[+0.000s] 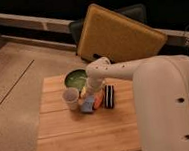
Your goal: Place the white sponge in the ceramic bowl
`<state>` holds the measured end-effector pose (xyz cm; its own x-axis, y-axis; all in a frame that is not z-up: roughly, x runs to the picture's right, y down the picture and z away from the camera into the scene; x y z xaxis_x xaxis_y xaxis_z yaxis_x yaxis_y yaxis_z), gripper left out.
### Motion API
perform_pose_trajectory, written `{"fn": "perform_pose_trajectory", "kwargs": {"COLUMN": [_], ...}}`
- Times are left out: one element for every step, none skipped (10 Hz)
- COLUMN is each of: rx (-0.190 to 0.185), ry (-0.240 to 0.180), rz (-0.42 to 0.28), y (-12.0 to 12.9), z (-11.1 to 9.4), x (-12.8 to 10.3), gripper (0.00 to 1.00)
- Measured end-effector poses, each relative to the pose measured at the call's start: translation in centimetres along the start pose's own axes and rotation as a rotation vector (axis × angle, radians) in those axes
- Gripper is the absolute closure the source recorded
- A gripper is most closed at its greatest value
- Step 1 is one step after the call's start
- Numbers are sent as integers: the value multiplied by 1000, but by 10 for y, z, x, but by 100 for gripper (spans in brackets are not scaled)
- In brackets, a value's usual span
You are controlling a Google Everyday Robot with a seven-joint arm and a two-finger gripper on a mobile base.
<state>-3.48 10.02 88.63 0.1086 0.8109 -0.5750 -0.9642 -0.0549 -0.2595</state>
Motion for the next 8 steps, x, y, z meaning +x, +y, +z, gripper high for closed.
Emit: {"fn": "perform_pose_trajectory", "kwargs": {"rx": [-5, -9, -13, -22, -33, -39, -49, -57], "ry": [5, 12, 13, 23, 33, 39, 48, 54], "rz": [-23, -36, -42, -50, -54, -56, -58, -58], "y": [5, 8, 10, 13, 16, 18, 21, 23], "z": [2, 5, 6, 10, 14, 17, 20, 22], "x": [-5, -7, -9, -10, -9, -8, -7, -7], "gripper": [35, 35, 35, 35, 35, 35, 35, 35]}}
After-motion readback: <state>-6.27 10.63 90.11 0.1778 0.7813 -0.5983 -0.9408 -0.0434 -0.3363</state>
